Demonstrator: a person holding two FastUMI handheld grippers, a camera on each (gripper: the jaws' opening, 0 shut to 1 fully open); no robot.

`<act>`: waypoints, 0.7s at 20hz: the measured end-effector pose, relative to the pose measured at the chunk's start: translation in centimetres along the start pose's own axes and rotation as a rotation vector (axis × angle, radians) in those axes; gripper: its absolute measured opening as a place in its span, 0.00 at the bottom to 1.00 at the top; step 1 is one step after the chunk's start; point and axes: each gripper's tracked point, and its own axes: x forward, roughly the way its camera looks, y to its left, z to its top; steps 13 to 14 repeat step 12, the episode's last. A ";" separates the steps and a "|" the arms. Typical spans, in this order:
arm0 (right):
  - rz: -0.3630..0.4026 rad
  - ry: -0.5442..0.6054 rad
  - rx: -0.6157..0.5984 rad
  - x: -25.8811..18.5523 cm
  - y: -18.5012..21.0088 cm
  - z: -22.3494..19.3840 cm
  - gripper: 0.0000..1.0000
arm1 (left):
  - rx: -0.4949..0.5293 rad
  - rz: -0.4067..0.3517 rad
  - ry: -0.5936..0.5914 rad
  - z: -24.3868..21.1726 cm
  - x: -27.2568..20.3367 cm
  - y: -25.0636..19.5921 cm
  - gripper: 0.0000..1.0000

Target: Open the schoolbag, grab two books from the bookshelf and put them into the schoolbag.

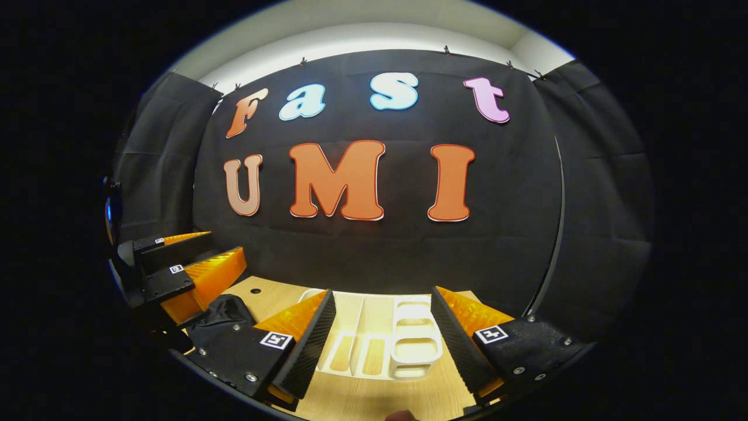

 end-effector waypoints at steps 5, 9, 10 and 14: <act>-0.010 0.009 -0.016 -0.4 0.2 -0.2 0.97 | -0.010 -0.019 0.018 -0.4 0.7 -0.2 0.96; 0.009 0.023 -0.033 -0.4 0.6 0.1 0.97 | -0.018 -0.056 0.019 0.2 1.1 -1.2 0.96; 0.001 0.022 -0.041 -0.4 0.4 0.4 0.97 | -0.015 -0.054 0.012 0.7 1.1 -1.2 0.96; -0.011 0.015 -0.053 -0.5 0.1 0.7 0.98 | -0.003 -0.064 0.008 0.9 1.0 -1.5 0.96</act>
